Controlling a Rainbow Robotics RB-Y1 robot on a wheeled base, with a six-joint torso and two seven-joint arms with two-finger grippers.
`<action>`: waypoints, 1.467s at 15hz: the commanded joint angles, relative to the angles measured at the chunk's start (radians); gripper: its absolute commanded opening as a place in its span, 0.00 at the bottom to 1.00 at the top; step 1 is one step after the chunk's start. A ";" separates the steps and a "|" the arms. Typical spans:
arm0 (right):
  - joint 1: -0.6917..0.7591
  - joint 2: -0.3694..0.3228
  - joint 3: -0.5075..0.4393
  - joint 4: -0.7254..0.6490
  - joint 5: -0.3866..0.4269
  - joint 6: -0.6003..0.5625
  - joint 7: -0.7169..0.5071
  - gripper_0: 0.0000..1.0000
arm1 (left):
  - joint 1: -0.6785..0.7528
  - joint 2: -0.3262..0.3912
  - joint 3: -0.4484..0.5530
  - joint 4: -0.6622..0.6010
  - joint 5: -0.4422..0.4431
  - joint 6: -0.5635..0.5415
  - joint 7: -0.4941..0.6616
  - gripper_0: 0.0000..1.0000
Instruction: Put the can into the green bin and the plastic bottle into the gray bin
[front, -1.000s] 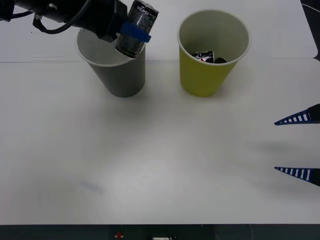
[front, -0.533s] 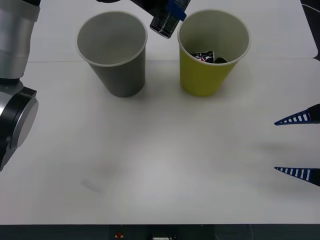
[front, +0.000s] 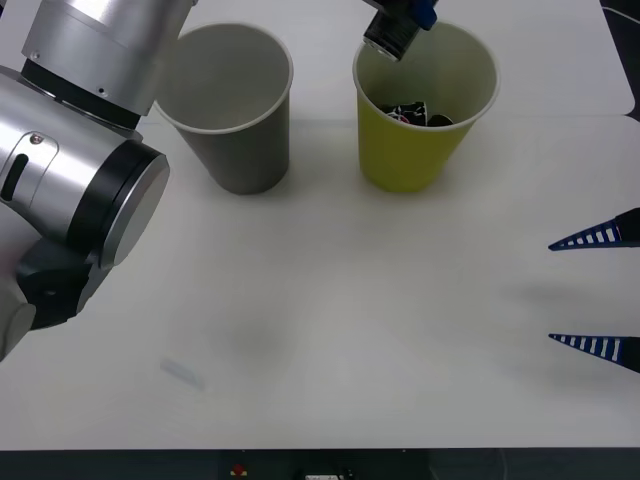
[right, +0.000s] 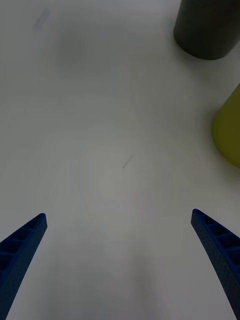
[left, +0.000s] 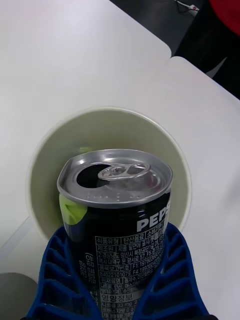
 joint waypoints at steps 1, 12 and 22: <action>0.000 0.000 0.000 0.000 0.000 0.000 0.000 1.00 | -0.003 -0.064 0.000 0.068 -0.073 0.084 -0.022 0.00; 0.000 0.000 0.000 0.000 0.000 0.000 0.000 1.00 | -0.002 -0.110 0.000 0.137 -0.125 0.142 -0.062 0.76; 0.000 0.000 0.000 0.000 0.000 0.000 0.000 1.00 | 0.009 0.017 0.034 0.135 0.030 0.118 -0.203 1.00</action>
